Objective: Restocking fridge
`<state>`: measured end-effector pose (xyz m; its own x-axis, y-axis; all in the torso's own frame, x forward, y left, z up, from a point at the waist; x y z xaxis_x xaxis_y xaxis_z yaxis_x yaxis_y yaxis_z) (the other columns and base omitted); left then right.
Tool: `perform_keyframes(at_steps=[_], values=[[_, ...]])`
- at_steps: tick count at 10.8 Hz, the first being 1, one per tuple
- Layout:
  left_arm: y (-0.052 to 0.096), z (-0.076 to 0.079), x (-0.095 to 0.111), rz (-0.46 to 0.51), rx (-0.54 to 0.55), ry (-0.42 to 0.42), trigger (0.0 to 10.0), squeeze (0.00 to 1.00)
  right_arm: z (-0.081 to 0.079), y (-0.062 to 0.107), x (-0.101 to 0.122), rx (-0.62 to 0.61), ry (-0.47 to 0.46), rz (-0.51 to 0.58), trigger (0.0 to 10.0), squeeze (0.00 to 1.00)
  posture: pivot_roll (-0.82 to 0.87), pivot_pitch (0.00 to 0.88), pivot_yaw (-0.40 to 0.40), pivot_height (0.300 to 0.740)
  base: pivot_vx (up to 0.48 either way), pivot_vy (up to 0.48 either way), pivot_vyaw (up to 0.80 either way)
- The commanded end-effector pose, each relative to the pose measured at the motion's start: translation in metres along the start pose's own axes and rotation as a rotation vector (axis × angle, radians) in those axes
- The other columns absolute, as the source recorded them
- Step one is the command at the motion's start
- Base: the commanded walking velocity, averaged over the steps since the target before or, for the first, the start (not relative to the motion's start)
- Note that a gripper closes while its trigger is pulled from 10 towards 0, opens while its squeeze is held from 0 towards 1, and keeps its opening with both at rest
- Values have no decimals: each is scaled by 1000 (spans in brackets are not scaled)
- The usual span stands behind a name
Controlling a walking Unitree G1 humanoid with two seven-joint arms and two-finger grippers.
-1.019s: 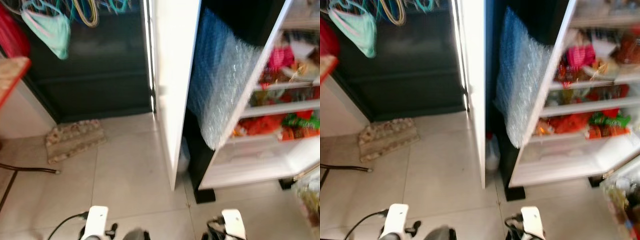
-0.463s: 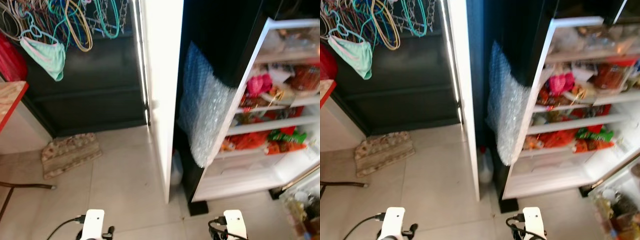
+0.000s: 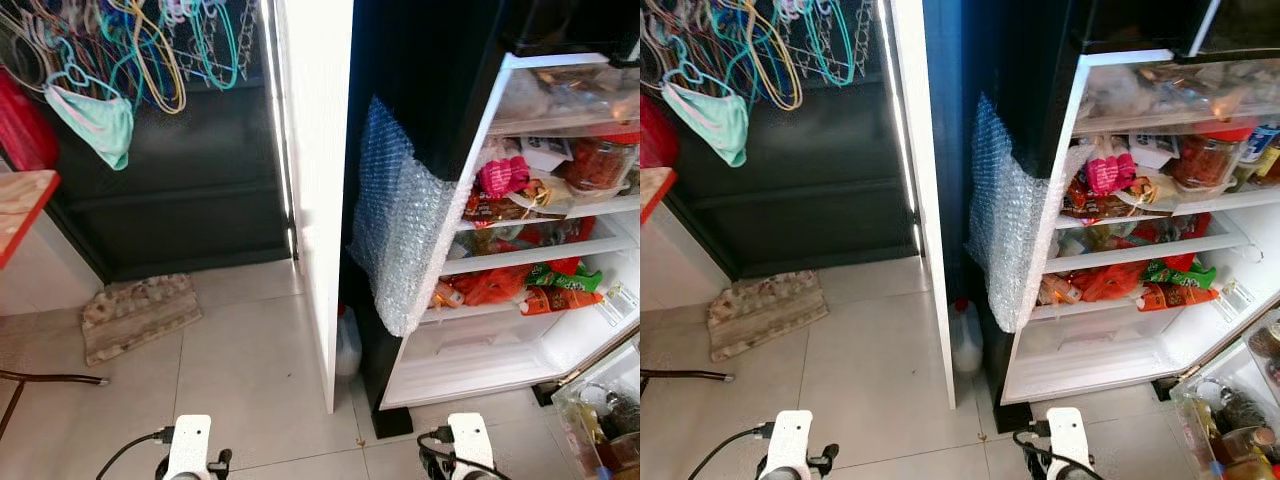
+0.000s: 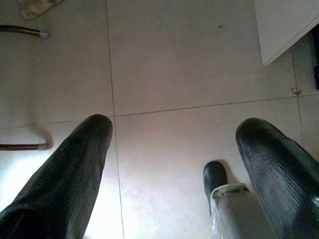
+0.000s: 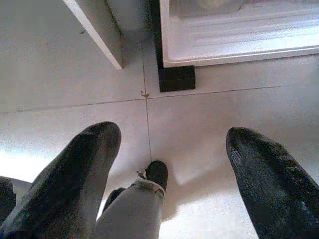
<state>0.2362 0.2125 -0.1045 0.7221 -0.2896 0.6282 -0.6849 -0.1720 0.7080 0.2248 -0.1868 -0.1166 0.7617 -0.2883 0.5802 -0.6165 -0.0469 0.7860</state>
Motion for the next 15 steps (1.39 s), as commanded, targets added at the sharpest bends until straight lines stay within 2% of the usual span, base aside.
perform_keyframes(at_steps=[1, 4, 6, 8, 10, 12, 14, 15], values=[[0, 0, -4, -31, 0, -3, 10000, 0, -2, -1, -1, -5, -26, -8, 10000, 0, -8, 0, 27, 740, 0, 326, 0], [-1, -2, -2, -35, 8, 10, 10000, 0, -5, -2, 4, 7, -33, -2, 10000, 0, -4, 0, 28, 740, 0, 326, 0], [-4, 2, 11, -7, -41, -60, 10000, 0, -7, -4, 14, -8, -62, 29, 10000, 0, -20, 0, 37, 740, 0, 137, 0], [-5, 2, 12, -4, -39, -66, 10000, 0, -8, -4, 13, -9, -75, 29, 10000, 0, -24, 0, 42, 740, 0, 0, 0], [-4, 0, 12, -4, -35, -72, 10000, 0, -9, -4, 12, -13, -75, 22, 10000, 0, -43, 0, 51, 740, 0, 0, -800], [-2, -5, 0, -26, -26, -67, 10000, 0, -7, -4, 9, -18, -70, 10, 10000, 0, -34, 0, 43, 740, 0, 0, -794], [2, 0, -13, -51, -32, -27, 10000, 0, -3, -2, 4, -21, -41, -14, 10000, 0, -22, 0, 40, 740, 0, 0, -788], [2, 1, -12, -44, -33, -16, 10000, 0, -1, -2, 5, -27, -46, -4, 10000, 0, -25, 0, 41, 740, 0, 0, -788]])
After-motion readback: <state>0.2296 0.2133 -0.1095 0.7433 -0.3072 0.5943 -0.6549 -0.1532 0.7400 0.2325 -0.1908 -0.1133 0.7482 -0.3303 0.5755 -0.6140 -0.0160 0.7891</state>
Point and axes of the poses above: a point about 5 cm out from each wrist's last joint towards the gripper, its own y axis pointing back from the gripper into the wrist, its own x axis along the axis of the wrist's last joint, z = x × y, the point moved 5 cm from there along -y, pointing out of the wrist towards the gripper, and after that the axes turned 15 degrees about -y, right-handed, at the moved point
